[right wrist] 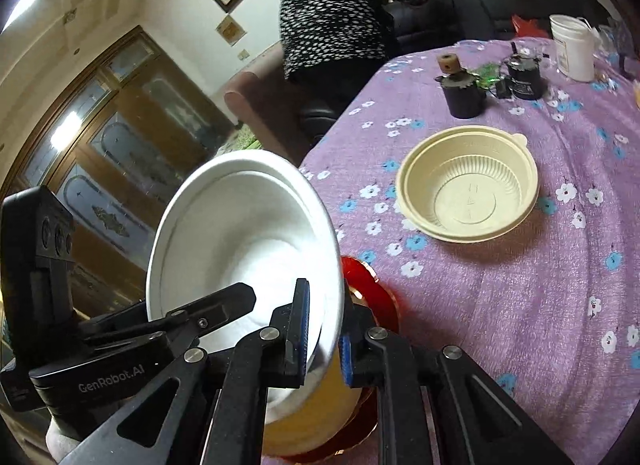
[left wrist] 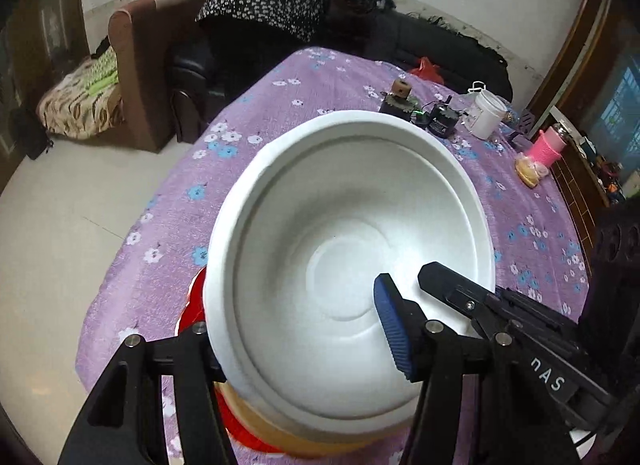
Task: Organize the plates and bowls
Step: 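Lower the white bowl into the beige bowl and open the right tool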
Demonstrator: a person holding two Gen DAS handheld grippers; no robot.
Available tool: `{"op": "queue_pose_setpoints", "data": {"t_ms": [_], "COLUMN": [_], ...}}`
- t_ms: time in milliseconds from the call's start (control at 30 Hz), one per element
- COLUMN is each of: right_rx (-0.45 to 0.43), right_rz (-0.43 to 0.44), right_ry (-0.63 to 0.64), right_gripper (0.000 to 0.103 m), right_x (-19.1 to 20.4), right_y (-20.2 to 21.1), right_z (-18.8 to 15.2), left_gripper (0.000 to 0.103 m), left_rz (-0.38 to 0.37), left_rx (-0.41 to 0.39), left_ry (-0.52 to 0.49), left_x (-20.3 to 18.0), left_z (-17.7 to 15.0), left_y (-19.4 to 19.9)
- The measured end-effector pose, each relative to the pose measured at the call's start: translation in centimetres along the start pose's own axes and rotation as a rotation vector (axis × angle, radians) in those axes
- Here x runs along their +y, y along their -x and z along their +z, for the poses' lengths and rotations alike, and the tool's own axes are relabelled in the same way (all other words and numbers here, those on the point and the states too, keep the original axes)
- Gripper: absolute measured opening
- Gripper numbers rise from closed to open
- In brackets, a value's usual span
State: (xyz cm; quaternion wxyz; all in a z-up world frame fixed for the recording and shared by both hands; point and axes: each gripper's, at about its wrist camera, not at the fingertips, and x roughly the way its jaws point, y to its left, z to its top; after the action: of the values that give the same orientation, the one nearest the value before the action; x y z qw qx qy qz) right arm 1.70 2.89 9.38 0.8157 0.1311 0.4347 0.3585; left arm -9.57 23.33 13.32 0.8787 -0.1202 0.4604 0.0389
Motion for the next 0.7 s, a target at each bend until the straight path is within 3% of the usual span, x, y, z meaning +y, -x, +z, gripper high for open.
{"op": "queue_pose_setpoints", "data": {"t_ms": [200,433,533,700], "right_rx": [0.041,0.034,0.026,0.001], "right_rz": [0.000,-0.041,-0.059,-0.111], "right_ry": [0.045,0.071,0.101,0.174], "right_gripper": [0.015,0.015,0.015,0.015], "right_x": [1.1,0.9,1.3,2.3], "right_y": [-0.5,-1.4,-1.4,-1.2], "right_z": [-2.0,-3.1,-3.4,-3.8], "left_gripper": [0.059,0.061,0.074,0.077], "left_rz": [0.029,0.006,0.011,0.026], "left_rx": [0.022,0.060,0.053,0.033], "left_ry": [0.005,0.019,0.004,-0.025], "left_x": [0.9,1.9,1.8,1.8], "left_z": [-2.9,-4.4,-4.7,-5.2], "left_y": [-0.5,-1.6,-1.3,-0.5]}}
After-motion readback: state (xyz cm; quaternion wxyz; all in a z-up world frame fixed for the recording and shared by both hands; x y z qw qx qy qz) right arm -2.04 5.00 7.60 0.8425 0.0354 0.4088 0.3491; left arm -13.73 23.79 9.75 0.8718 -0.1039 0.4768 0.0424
